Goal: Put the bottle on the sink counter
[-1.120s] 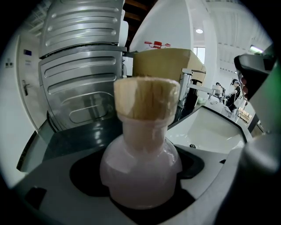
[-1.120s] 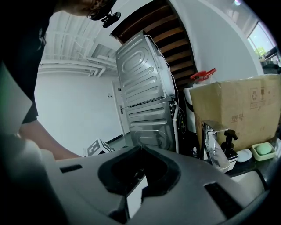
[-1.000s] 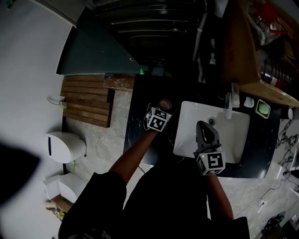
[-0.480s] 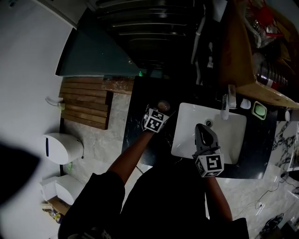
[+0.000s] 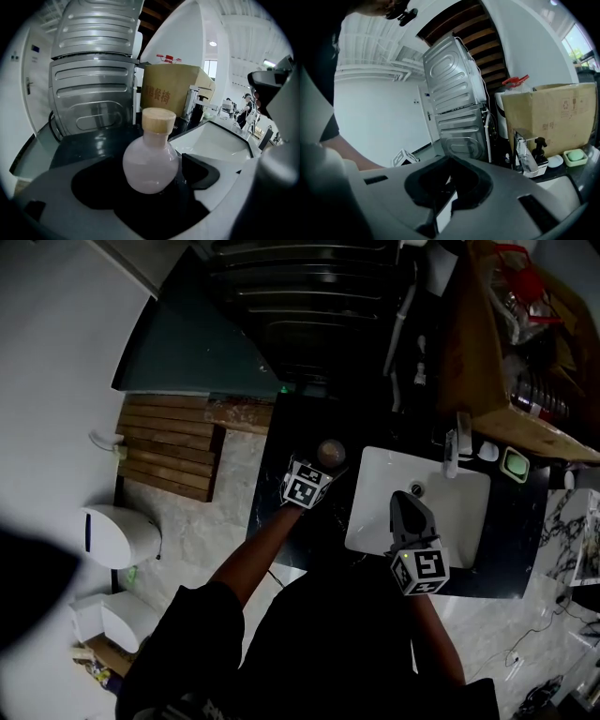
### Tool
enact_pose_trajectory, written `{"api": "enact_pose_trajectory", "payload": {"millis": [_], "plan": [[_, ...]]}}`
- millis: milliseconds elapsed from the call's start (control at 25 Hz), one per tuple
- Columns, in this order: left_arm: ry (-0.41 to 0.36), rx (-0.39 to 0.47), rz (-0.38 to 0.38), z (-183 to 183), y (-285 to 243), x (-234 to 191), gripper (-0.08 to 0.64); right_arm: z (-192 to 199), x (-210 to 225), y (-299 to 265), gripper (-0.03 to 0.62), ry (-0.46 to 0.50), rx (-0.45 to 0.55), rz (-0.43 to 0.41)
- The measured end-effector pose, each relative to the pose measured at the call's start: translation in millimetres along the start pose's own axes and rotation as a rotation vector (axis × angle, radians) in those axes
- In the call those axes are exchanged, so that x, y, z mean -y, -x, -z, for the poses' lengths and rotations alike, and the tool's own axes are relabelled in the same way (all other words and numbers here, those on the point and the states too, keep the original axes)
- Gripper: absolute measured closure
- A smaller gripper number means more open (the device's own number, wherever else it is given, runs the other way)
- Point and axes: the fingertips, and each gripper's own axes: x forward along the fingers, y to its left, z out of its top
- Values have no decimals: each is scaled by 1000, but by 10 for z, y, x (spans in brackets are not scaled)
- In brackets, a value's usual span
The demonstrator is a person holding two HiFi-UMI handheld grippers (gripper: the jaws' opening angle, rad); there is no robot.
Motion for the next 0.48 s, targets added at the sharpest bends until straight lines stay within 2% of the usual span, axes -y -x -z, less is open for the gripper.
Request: {"api": "enact_pose_trajectory", "payload": {"millis": [40,120,240,480], "plan": [[20,11,-3,-14,62,5,133,-47,-29,-8,554,-5,12,-10],[49,43,-10,-63,196,31,133,-151,-87,-34,554,42,23,-21],[73,86,-16,-137,451,97,133,-240,-76,-38,554,115,9,17],[63,154,6,-129,1126,208,135,-223,-66,154,554,134,2,87]]}}
